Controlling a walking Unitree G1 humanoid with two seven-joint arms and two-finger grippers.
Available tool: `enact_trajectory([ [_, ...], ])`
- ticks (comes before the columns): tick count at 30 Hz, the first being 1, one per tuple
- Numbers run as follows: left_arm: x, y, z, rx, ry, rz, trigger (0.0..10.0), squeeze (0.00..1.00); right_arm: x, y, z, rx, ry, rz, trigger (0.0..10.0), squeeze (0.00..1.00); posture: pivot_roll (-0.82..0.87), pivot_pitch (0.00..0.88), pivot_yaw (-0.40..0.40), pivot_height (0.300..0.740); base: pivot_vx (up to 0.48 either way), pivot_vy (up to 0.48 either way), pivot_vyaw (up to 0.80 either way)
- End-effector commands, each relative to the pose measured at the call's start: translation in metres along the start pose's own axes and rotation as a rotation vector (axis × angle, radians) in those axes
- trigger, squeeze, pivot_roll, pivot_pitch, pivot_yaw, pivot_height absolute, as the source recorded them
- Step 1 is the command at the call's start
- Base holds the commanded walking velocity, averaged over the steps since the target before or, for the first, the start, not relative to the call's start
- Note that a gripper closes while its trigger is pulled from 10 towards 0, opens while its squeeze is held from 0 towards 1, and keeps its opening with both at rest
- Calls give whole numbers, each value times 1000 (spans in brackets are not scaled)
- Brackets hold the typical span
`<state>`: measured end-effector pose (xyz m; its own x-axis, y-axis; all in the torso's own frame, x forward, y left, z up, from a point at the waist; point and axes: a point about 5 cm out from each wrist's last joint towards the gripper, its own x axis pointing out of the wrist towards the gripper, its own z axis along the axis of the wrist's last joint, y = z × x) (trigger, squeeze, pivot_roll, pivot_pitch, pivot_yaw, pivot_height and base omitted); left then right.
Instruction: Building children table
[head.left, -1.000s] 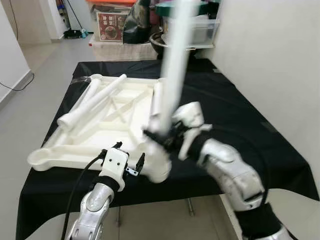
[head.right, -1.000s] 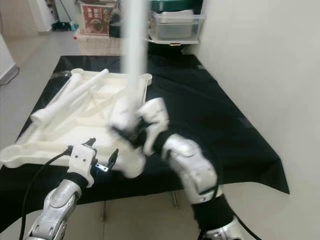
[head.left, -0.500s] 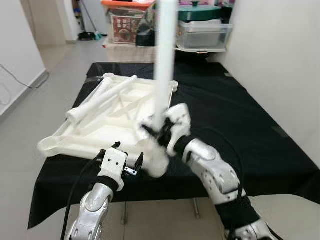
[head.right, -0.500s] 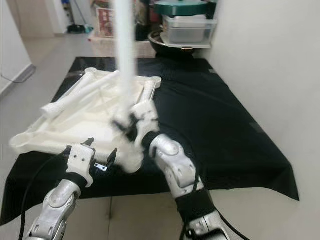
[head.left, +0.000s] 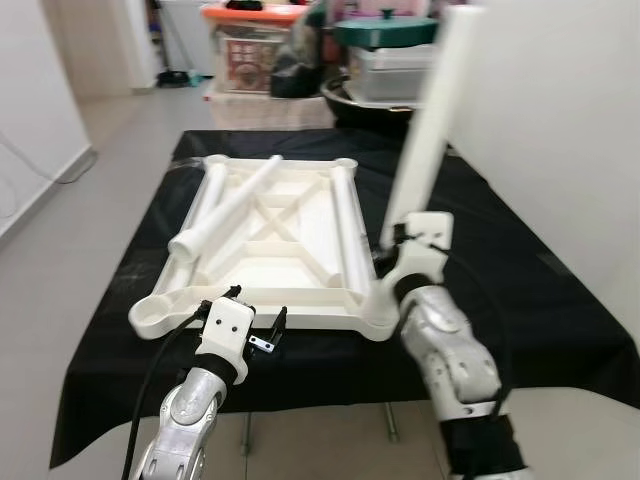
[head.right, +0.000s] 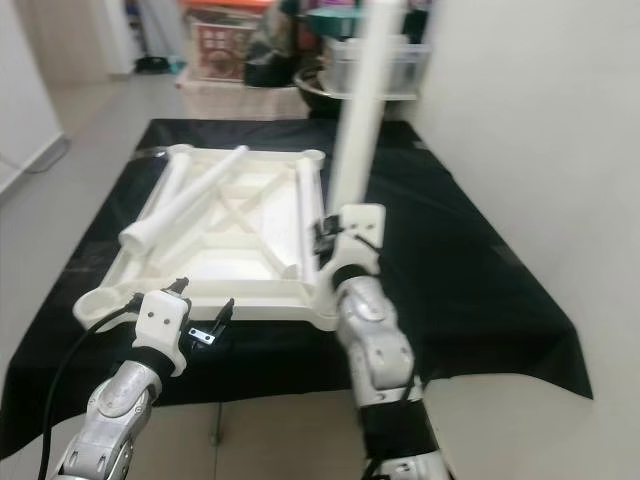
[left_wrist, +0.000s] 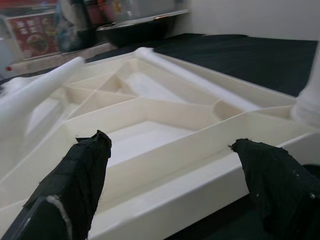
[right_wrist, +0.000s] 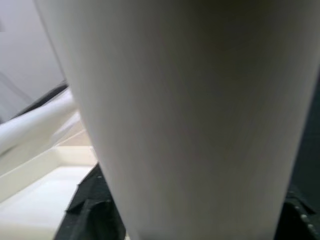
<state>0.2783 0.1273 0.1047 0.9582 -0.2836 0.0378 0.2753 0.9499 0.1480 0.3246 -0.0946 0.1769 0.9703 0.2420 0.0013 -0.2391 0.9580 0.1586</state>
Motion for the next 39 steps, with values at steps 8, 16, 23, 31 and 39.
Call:
enact_trajectory([
  [8,0,1,-4,-4,9,1,10000,0,-15,42,33,-60,-102,650,10000,0,-4,0,-55,740,0,0,0],
  [16,-3,4,-4,0,8,21,10000,0,-20,66,10,-157,-30,827,5333,0,26,0,-74,740,0,0,0],
  [23,-5,5,-5,2,13,23,10000,0,14,15,-13,-118,121,250,0,0,28,0,-70,740,0,0,0],
  [31,-2,4,-3,3,8,14,10000,0,1,-46,-17,-56,118,-275,0,0,6,0,-61,740,0,0,0],
  [39,-1,-1,-5,0,11,-13,10000,0,-5,19,4,67,-38,155,10000,780,-6,0,-51,740,0,0,0],
])
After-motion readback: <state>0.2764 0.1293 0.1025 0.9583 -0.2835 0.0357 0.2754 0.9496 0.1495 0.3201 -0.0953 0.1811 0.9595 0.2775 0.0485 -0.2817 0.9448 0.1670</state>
